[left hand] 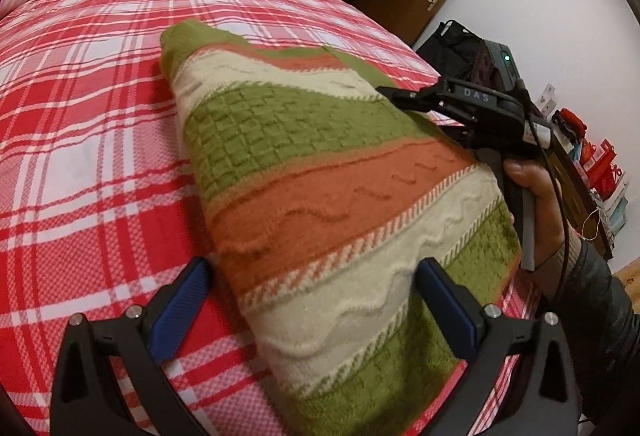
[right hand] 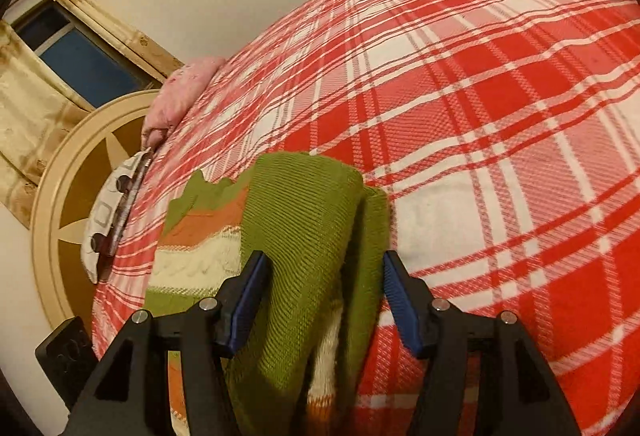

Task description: Fold small clothes

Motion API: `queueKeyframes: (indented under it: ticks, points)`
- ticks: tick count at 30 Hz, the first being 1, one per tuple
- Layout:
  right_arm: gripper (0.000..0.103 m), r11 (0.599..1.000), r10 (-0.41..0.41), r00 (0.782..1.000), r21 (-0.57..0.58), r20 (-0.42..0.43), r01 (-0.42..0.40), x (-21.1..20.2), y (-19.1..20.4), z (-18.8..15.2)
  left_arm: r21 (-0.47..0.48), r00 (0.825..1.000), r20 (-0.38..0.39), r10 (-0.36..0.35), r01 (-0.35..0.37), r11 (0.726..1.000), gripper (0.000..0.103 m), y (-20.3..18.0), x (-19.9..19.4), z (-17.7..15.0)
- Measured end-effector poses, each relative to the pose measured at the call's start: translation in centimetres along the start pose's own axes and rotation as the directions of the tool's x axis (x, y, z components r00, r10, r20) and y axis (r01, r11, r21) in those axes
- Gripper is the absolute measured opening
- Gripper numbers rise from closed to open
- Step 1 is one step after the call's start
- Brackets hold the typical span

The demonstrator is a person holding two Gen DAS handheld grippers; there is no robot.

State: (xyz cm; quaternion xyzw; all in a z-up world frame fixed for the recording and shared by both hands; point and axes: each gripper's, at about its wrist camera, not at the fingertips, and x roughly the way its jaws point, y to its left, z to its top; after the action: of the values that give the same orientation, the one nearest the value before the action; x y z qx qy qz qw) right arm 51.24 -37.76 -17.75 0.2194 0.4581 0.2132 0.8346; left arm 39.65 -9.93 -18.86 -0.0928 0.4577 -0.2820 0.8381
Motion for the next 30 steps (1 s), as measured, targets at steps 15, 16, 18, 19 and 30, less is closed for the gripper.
queueKeyframes:
  ticks: [15,16,18,19,30]
  points:
    - [0.025,0.997,0.060,0.998,-0.046,0.017,-0.060,-0.8,2.6,-0.4,-0.013,0.998,0.047,-0.052,0.052,0.999,0.048,0.3,-1.6,-0.5]
    - [0.025,0.997,0.062,0.998,-0.056,0.033,-0.060,-1.3,3.1,-0.5,-0.015,0.998,0.049,-0.048,0.049,0.999,0.043,0.4,-1.9,-0.6]
    - [0.025,0.996,0.068,0.996,-0.066,0.054,-0.065,-2.1,4.0,-0.7,-0.006,0.997,0.057,-0.043,0.043,0.999,0.038,0.3,-2.4,-0.8]
    - [0.025,0.995,0.067,0.996,-0.073,0.065,-0.062,-2.5,4.6,-0.8,0.001,0.997,0.067,-0.033,0.033,0.999,0.035,0.1,-2.9,-0.9]
    - [0.024,0.993,0.086,0.993,-0.081,0.078,-0.080,-5.4,8.7,-2.9,0.050,0.992,0.125,-0.016,0.010,0.999,0.031,-0.9,-8.7,-2.1]
